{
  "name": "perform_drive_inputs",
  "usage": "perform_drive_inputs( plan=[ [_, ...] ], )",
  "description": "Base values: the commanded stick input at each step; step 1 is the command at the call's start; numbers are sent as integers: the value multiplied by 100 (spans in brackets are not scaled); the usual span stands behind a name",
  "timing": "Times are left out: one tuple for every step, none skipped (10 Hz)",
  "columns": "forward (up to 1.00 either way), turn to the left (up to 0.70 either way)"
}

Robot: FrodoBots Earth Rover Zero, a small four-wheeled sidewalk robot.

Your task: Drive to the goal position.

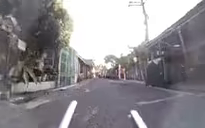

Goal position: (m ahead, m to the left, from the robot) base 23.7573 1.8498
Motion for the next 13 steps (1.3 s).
perform_drive_inputs(
  plan=[
    [85,0],
    [85,0],
    [85,0],
    [85,0],
    [85,0],
    [85,0],
    [85,0],
    [85,0],
    [85,0],
    [85,0],
    [85,0],
    [85,0],
    [85,0]
  ],
)
